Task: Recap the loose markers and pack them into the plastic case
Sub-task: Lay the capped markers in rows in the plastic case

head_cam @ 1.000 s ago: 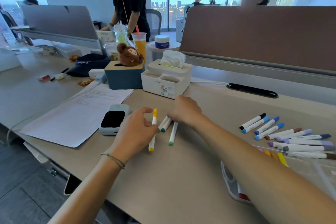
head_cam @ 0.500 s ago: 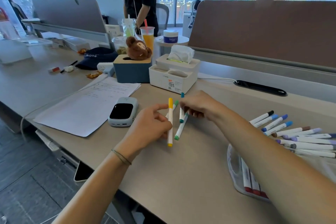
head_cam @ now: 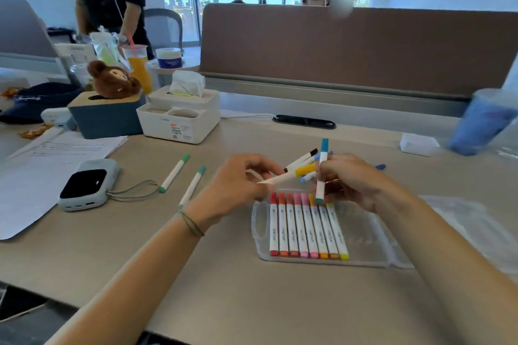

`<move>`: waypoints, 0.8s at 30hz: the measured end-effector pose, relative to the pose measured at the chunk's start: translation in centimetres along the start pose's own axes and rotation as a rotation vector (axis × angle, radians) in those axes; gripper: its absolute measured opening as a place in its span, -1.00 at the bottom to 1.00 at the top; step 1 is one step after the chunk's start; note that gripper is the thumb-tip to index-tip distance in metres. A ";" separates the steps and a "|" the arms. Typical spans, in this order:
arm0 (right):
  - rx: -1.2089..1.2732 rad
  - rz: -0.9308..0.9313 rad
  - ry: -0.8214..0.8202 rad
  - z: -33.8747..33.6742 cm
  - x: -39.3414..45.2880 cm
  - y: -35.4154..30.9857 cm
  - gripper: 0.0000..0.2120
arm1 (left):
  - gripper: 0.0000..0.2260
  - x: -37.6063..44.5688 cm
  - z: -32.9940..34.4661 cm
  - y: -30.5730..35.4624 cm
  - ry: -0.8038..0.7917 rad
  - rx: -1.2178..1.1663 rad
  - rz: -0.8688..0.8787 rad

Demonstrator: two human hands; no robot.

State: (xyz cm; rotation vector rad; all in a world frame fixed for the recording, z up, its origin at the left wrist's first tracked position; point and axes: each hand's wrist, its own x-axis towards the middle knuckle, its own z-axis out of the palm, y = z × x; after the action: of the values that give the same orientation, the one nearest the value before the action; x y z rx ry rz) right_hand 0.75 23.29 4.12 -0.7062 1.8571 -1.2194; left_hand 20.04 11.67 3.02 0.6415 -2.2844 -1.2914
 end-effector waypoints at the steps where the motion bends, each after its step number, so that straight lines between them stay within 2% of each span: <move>1: 0.068 0.004 0.010 -1.1 -0.4 0.5 -0.84 | -0.77 0.6 0.9 0.5 -0.034 0.006 0.025; 3: 0.202 0.004 0.026 -2.8 -1.1 1.4 -0.82 | -0.78 1.8 2.7 1.4 -0.104 0.013 0.056; 5: 0.227 -0.002 0.023 -4.2 -1.7 2.2 -0.79 | -0.80 2.8 4.5 2.3 -0.173 0.024 0.073; 8: 0.004 0.037 0.036 -5.8 -2.4 3.3 -0.86 | -0.81 4.2 7.1 3.0 -0.250 0.037 0.091; 11: -0.236 0.027 0.007 -6.7 -2.8 4.2 -0.68 | -0.76 5.3 8.9 3.0 -0.289 0.047 0.089; 13: -0.286 -0.023 -0.002 -7.1 -3.1 4.4 -0.63 | -0.78 5.8 9.5 2.9 -0.292 0.022 0.063; 15: -0.215 -0.052 -0.007 -7.6 -3.3 4.6 -0.72 | -0.79 6.2 9.7 2.8 -0.293 -0.037 0.040; 19: -0.136 -0.064 -0.025 -7.6 -3.5 5.5 -0.70 | -0.75 6.3 9.3 2.3 -0.291 -0.260 0.002; 22: -0.159 -0.092 -0.021 -7.2 -3.7 5.2 -0.70 | -0.75 6.1 9.0 2.1 -0.283 -0.459 -0.090; 24: -0.142 -0.112 -0.034 -7.0 -3.7 5.1 -0.69 | -0.76 6.0 9.0 1.9 -0.255 -0.481 -0.114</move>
State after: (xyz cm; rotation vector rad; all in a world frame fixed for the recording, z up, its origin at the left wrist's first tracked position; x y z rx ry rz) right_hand -3.32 31.54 2.13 -0.9137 1.9115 -1.1464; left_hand 9.71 15.03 1.36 0.4604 -2.0202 -1.9871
